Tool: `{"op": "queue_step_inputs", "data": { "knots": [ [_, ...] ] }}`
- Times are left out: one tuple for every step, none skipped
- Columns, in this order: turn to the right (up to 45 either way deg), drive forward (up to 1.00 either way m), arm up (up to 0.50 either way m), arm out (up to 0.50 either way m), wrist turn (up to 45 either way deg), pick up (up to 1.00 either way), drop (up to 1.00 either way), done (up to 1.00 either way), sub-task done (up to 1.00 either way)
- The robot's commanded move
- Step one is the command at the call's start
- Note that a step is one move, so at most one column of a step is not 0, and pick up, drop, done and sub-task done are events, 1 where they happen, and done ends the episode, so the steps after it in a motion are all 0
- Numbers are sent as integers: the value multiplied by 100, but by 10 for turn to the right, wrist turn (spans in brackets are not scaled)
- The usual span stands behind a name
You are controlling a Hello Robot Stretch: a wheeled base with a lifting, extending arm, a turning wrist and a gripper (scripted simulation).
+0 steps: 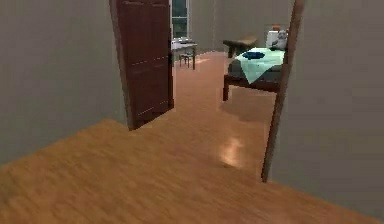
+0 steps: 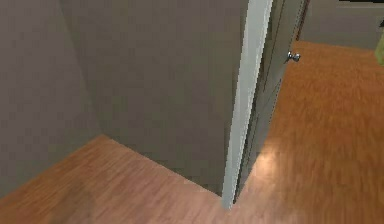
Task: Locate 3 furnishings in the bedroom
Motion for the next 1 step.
{"op": "queue_step_inputs", "data": {
  "knots": [
    [0, 100, 0, 0, 0, 0, 0, 0, 0]
  ]
}}
